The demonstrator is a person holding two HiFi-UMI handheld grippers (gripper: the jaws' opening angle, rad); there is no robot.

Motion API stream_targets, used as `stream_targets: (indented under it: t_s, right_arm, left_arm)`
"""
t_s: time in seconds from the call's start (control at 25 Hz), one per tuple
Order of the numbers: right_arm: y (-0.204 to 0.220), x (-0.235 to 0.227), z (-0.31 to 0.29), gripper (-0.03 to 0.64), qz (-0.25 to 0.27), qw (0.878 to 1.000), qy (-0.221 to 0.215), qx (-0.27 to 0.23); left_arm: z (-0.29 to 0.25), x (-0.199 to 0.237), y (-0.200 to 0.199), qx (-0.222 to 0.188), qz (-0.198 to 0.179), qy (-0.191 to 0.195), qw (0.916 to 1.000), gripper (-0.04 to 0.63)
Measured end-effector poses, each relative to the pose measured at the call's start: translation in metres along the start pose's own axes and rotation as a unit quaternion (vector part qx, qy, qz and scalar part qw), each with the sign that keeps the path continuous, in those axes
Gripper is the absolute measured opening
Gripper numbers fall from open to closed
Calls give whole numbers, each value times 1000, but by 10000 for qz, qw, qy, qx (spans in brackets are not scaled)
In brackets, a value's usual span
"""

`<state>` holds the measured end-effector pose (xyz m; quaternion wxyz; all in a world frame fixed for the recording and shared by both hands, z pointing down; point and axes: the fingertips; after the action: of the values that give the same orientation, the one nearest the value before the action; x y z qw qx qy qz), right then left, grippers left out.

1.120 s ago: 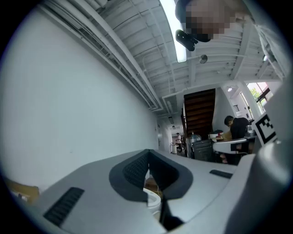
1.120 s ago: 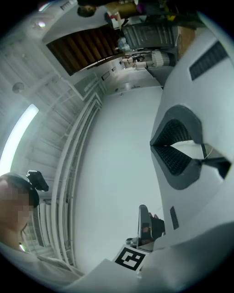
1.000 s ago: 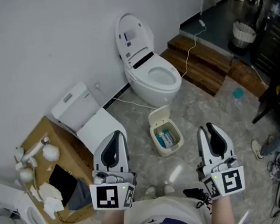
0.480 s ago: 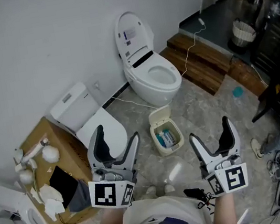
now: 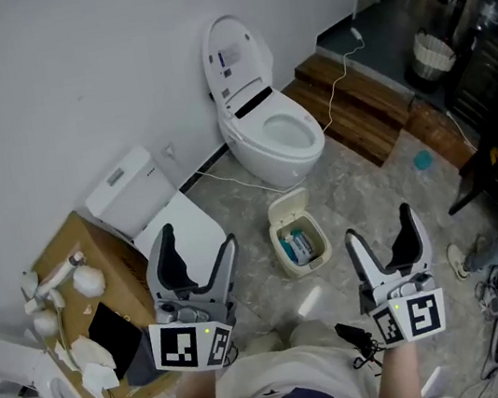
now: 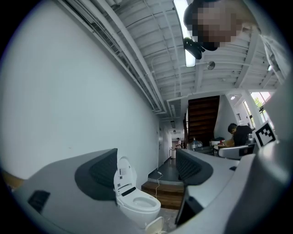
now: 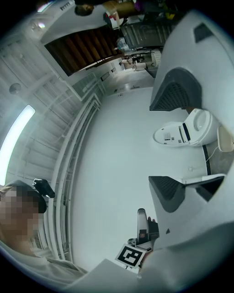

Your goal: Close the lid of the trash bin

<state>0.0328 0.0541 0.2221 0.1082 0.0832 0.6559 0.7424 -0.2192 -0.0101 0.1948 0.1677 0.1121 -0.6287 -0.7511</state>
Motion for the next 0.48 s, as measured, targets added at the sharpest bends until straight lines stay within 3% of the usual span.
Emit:
stream_targets:
  t_s: [0.28, 0.48]
  right_arm:
    - [16, -37, -37, 430, -138, 9991, -396, 26]
    - [25, -87, -66, 425, -103, 9937, -1108, 156]
  left_arm:
    - [-26, -10, 18, 84, -138, -357, 9992, 377]
    - [-51, -43, 39, 177, -196, -944, 9952, 377]
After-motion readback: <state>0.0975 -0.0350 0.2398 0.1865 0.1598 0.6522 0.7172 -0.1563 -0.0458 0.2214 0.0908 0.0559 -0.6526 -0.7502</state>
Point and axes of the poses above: the fingertips, and each gripper's own axes: z backward along the fingers, x to its left, y out of its underside, and after that the axes turned 8 degrees about -y, right-handed
